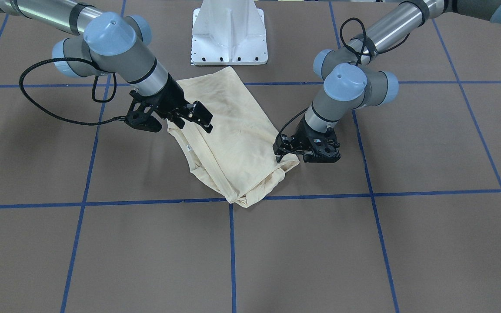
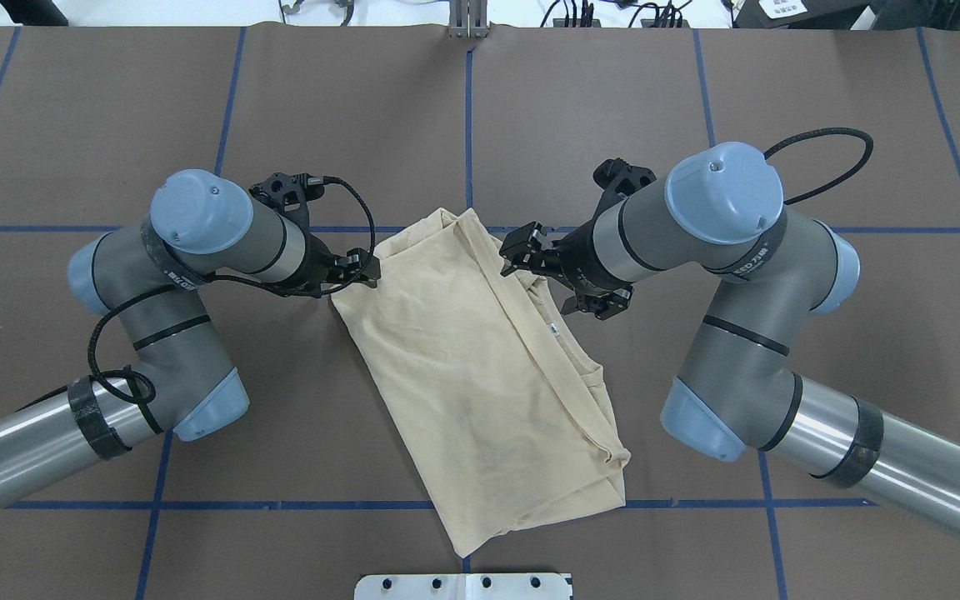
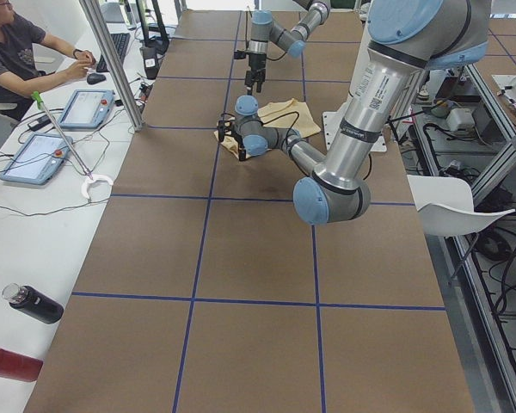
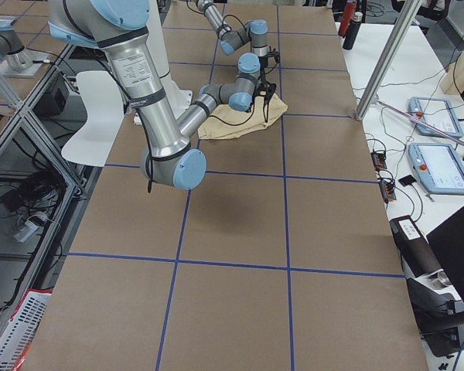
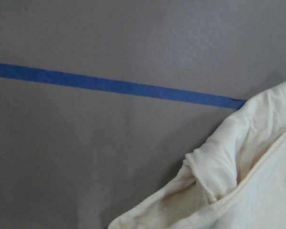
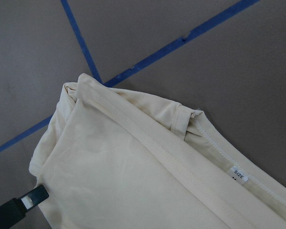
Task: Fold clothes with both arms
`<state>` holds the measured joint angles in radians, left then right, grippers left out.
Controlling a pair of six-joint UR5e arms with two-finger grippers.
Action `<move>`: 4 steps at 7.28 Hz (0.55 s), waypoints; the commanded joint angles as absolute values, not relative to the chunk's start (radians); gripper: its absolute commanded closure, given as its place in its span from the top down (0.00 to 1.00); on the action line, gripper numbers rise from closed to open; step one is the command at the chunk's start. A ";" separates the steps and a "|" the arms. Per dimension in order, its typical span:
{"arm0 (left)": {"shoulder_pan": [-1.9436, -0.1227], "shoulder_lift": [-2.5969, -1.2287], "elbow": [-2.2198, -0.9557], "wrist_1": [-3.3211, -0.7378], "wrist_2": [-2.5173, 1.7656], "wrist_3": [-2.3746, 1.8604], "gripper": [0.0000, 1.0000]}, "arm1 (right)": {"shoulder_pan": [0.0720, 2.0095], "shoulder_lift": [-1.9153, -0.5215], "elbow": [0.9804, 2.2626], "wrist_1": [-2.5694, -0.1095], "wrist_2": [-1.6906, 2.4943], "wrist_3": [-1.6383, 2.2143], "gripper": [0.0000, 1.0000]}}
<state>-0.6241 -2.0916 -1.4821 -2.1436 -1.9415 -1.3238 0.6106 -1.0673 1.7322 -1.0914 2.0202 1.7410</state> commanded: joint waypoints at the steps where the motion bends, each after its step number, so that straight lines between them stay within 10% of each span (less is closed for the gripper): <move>1: -0.623 -2.097 -1.463 -2.146 -1.910 -1.321 0.78 | 0.612 -1.066 1.733 -1.091 2.020 1.741 1.00; 4: -0.623 -2.097 -1.471 -2.143 -1.913 -1.321 0.52 | 0.615 -1.066 1.735 -1.091 2.022 1.741 1.00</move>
